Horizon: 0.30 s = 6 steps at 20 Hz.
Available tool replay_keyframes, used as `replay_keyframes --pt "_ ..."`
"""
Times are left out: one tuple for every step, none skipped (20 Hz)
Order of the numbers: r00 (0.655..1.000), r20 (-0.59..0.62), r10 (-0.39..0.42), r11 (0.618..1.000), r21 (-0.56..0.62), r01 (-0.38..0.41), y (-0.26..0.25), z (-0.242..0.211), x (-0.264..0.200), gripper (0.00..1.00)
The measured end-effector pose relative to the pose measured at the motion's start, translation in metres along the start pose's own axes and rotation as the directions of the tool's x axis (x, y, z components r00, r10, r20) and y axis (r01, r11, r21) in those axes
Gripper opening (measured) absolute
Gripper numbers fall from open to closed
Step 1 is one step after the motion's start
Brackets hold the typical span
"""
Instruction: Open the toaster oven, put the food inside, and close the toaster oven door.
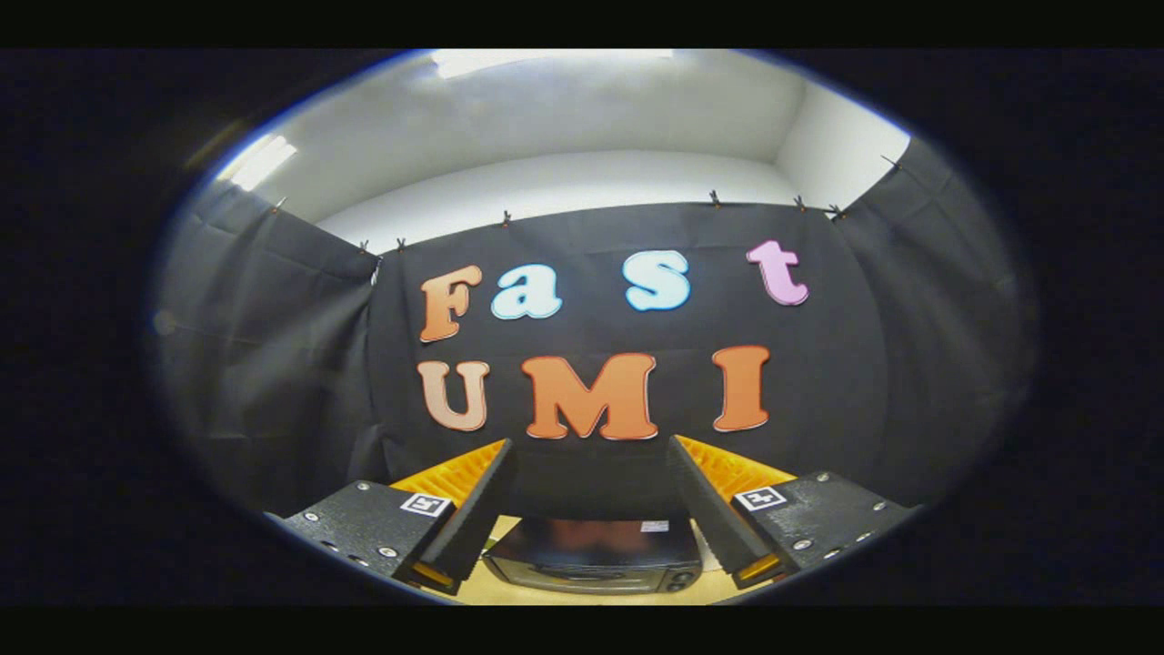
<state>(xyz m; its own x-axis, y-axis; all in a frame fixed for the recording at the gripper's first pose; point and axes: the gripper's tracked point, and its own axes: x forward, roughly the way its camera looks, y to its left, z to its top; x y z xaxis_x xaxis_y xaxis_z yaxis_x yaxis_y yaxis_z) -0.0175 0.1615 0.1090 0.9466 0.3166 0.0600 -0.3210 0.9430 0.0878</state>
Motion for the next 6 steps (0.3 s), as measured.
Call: replay_keyframes --pt "1.000 -0.002 -0.008 1.000 -0.013 0.008 -0.001 0.002 -0.001 0.98" --pt "1.000 0.001 -0.011 1.000 -0.022 0.011 -0.002 0.005 -0.003 0.98" --pt "1.000 0.020 -0.016 1.000 -0.027 0.017 -0.003 0.011 -0.006 0.98" --pt "0.999 0.036 -0.026 0.999 -0.035 0.028 -0.006 0.018 -0.008 0.98" --pt "0.998 0.053 -0.036 0.998 -0.039 0.039 -0.009 0.025 -0.011 0.98" --pt "0.997 0.060 -0.041 0.998 -0.043 0.043 -0.012 0.027 -0.012 0.98"
